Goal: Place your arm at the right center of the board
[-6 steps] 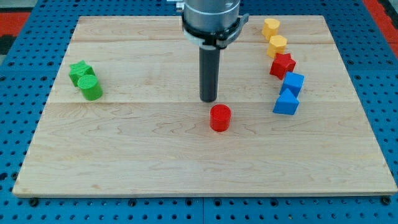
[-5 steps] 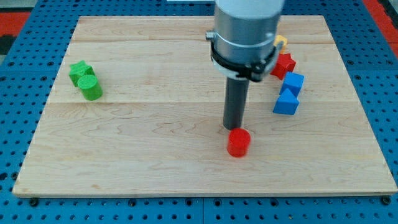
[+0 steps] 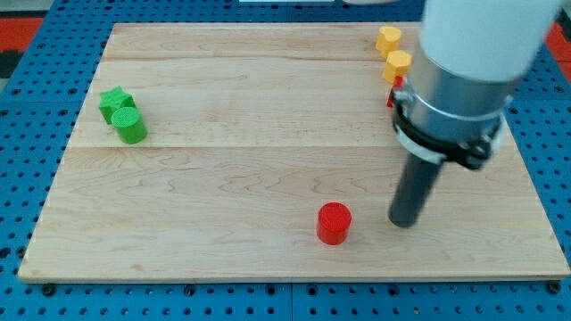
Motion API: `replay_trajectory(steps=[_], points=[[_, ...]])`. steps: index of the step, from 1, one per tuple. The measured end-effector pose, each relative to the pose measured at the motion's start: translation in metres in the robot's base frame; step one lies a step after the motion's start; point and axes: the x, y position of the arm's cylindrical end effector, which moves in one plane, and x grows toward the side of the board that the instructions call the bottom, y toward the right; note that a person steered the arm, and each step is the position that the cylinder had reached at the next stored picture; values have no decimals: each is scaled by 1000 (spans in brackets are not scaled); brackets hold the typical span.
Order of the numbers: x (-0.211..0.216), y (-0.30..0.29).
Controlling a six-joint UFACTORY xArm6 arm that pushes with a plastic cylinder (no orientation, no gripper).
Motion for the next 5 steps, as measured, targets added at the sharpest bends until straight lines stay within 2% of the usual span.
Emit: replay_trajectory(steps=[1, 2, 3, 4, 5], points=[[6, -65], [-3, -98], [-68, -52], [-64, 84], [-89, 156]])
